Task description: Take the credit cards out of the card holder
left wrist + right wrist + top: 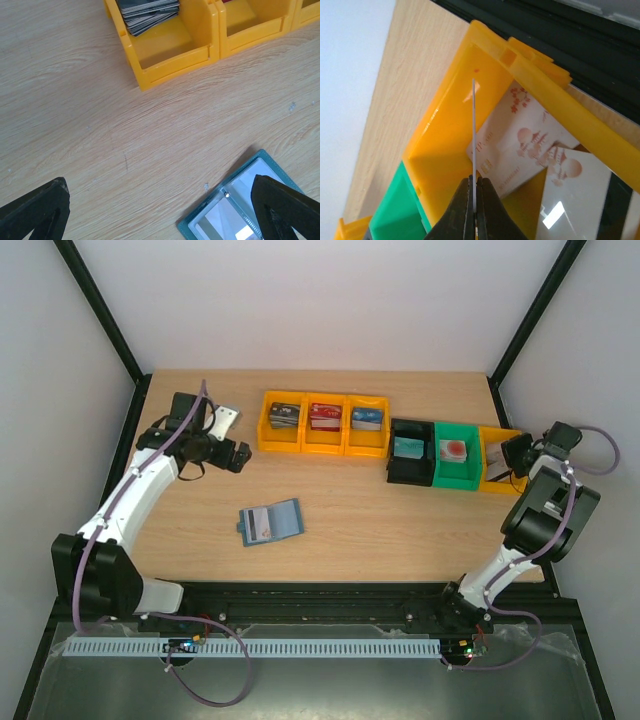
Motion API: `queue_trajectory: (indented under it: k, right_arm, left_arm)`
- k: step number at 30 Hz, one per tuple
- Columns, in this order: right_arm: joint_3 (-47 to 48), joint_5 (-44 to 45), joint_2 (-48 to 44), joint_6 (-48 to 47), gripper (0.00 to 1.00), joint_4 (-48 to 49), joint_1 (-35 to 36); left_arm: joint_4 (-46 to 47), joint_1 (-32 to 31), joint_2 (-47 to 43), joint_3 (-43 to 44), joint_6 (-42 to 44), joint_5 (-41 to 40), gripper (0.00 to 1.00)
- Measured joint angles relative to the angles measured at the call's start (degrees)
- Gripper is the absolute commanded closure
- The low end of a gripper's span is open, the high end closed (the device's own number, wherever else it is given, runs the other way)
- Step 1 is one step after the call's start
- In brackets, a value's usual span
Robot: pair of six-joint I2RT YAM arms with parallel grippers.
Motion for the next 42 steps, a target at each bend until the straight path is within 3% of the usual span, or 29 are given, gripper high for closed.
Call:
queue_trajectory:
  k: [13,15,18,20,24,28,34,37,42]
  right_arm:
    - [0.1,-1.2,3.1,4.8,0.98,6.1,1.2]
    - [0.1,-0.6,3.4,5.2,0.89,6.4,1.3]
    - [0.2,0.8,3.8,5.7,0.61,6.4,1.6]
    - [0.6,2.4,4.0,5.4,0.48,5.6,2.0]
    - [2.8,6.7,4.2,3.1,0.28,1.7,3.1]
    - [5.9,11.3,4.2,0.5,0.15,-2.7,4.3]
    - [10.6,17.8,3.9,-3.3,0.16,-8.5,7.2]
    - [11.2,21.0,1.5,-4.9,0.16,-10.1,10.0]
    - [10.6,29.0,-10.0,-7.5,0.18,-11.5,26.6]
  left_arm:
    - [0.0,2.2,0.4,-0.2,-0.2,1.3,0.01]
    - [0.0,2.2,0.4,-0.3,-0.2,1.5,0.01]
    - [0.1,2.2,0.4,-0.6,-0.2,1.7,0.01]
    - [0.0,2.2,0.4,-0.9,-0.2,1.9,0.01]
    - [0.0,2.2,0.4,-1.0,-0.2,2.4,0.01]
    - [0.0,2.2,0.4,-1.0,-0.2,2.8,0.01]
    - [0.1,2.2,0.4,-1.9,-0.5,5.1,0.01]
    - [0.2,3.0,0.4,-4.3,-1.7,10.5,0.01]
    - [0.9,7.1,0.4,-11.2,-6.8,19.3,0.01]
